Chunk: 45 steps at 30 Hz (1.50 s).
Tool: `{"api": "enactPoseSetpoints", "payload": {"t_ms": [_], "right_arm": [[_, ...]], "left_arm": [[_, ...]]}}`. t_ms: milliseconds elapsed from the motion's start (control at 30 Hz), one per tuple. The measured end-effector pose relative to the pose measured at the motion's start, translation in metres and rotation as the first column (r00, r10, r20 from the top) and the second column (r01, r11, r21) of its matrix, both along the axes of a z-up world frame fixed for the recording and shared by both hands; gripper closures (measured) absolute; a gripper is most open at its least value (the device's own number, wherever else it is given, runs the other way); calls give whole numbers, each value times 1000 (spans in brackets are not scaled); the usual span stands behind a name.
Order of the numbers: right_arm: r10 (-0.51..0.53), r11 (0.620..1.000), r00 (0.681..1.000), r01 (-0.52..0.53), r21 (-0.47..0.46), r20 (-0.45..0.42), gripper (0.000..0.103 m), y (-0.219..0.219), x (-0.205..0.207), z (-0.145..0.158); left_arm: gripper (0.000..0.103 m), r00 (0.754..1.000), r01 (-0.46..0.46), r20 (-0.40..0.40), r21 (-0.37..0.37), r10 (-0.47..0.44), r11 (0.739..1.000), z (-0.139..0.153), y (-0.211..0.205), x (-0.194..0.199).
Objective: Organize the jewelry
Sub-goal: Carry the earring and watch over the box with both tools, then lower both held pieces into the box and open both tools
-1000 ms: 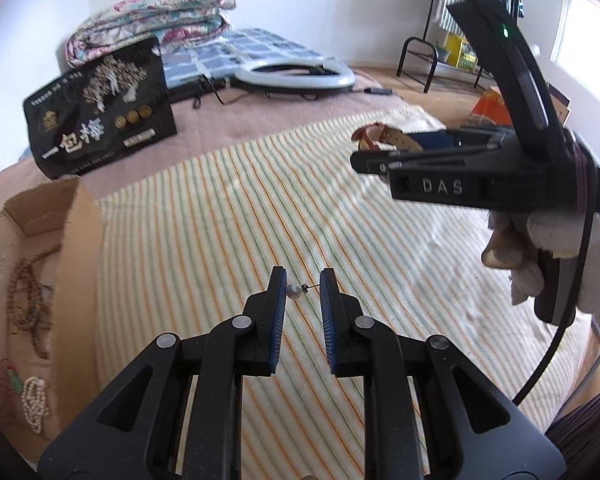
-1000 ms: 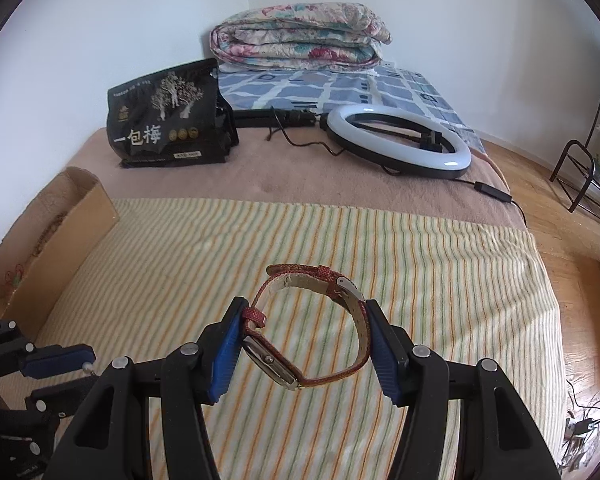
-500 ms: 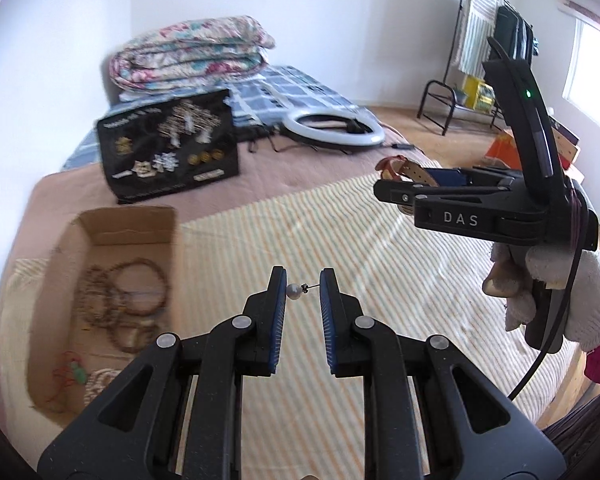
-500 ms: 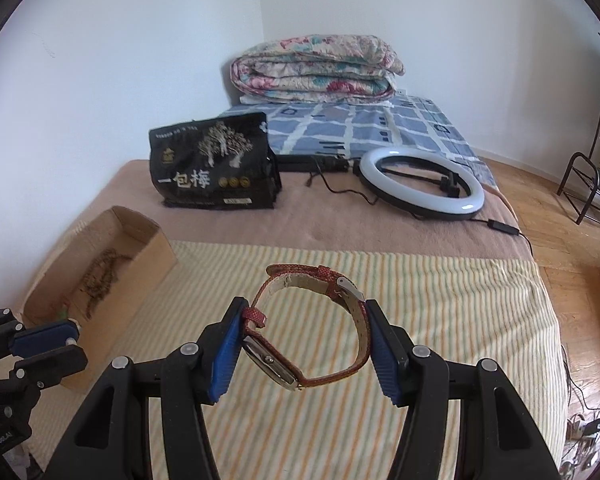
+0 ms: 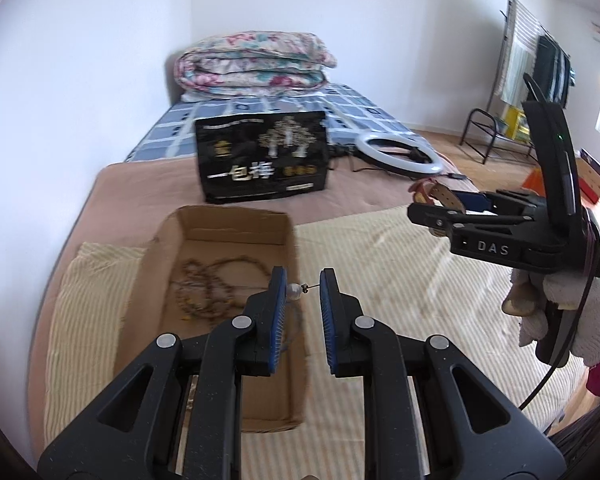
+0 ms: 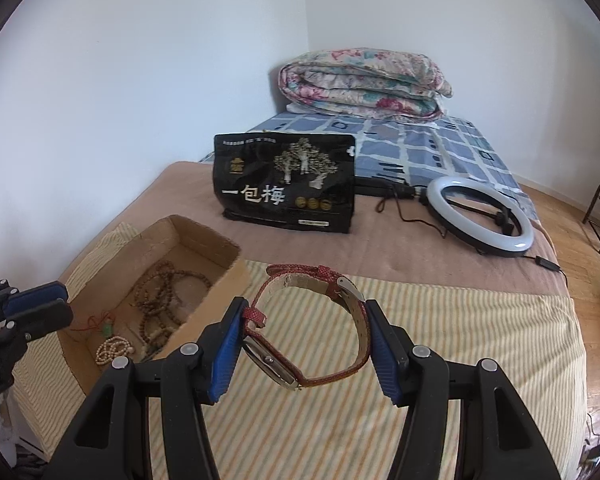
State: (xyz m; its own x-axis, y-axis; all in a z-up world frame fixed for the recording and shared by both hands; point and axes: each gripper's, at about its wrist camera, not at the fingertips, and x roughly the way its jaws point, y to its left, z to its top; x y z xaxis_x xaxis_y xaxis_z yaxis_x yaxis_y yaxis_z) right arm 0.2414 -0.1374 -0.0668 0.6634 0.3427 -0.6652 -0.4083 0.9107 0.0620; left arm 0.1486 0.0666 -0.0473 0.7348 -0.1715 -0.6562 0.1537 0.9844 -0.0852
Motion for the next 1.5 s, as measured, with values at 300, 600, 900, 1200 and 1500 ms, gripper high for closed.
{"api": "enactPoseSetpoints", "payload": {"t_ms": [300, 600, 900, 1200, 1500], "right_arm": [[46, 999, 999, -46, 17, 4, 43, 43, 5, -1], [94, 995, 996, -94, 24, -8, 43, 84, 13, -13], [111, 994, 993, -110, 28, -29, 43, 106, 20, -25], [122, 992, 991, -119, 42, -55, 42, 119, 25, -36], [118, 992, 992, -116, 55, -44, 34, 121, 24, -34]], "left_arm": [[87, 998, -62, -17, 0, 62, 998, -8, 31, -5], [87, 995, -89, -37, -2, 89, 996, -16, 47, -4], [87, 994, -91, -57, 4, 91, 996, -24, 51, -1], [87, 993, -103, -64, 1, 103, 995, -27, 55, 3], [64, 992, -98, -77, 1, 98, 995, -30, 56, 4]]}}
